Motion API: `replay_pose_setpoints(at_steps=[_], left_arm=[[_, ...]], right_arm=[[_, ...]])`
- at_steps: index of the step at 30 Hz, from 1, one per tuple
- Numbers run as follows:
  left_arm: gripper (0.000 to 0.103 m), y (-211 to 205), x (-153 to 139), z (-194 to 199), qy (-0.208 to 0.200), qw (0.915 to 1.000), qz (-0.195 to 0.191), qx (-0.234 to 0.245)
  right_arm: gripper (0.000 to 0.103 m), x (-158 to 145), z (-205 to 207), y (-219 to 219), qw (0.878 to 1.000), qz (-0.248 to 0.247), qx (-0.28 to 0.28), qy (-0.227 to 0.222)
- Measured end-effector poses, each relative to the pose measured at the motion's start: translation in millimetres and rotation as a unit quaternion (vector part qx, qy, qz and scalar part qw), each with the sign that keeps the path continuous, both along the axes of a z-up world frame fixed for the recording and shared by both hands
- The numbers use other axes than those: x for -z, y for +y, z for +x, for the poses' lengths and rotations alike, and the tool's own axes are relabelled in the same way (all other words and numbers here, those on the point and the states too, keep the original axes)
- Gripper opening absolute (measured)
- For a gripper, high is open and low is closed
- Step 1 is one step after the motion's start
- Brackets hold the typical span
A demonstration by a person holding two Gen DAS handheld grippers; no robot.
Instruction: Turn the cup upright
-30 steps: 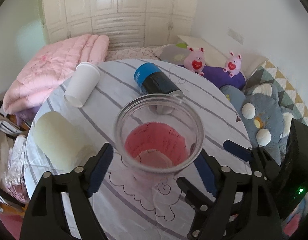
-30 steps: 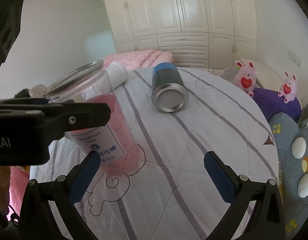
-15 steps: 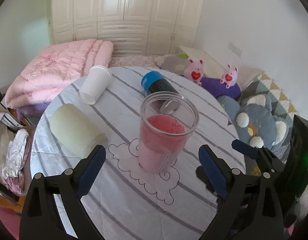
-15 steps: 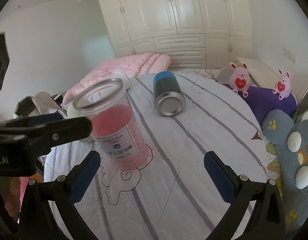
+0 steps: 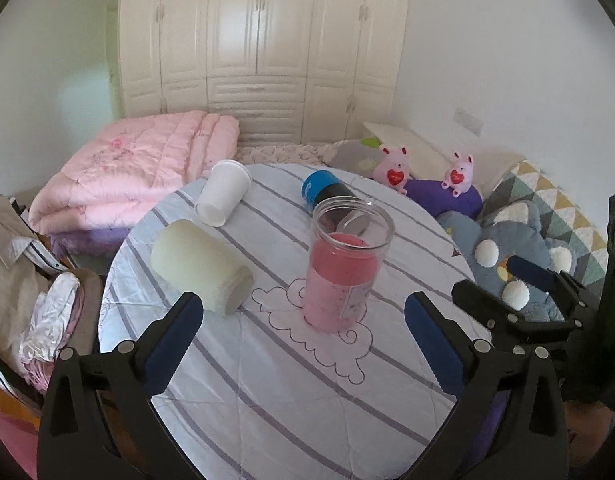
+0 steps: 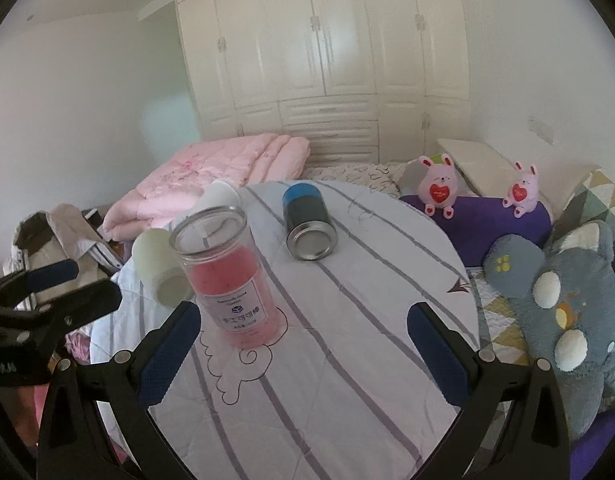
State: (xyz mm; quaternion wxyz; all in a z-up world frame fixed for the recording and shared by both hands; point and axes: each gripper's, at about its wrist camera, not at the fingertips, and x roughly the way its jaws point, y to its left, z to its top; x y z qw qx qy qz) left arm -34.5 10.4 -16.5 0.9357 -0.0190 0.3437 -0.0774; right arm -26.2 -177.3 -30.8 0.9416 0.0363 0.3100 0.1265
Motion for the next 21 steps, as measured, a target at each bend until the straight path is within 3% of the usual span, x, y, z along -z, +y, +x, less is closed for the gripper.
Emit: replay_pose_setpoints(at_steps=[13, 21], left_arm=[[0.103, 1.2, -8.9, -30.4, -0.036, 0.9993, 0.009, -0.007], [0.103, -4.5, -9.3, -43.4, -0.066, 0.9969, 0.036, -0.026]], right_arm=[[0.103, -20.3, -30.4, -4.7, 0.999, -0.002, 0.030, -0.038], [0.103, -26.5, -46.7, 5.7, 0.996, -0.040, 0.039, -0.075]])
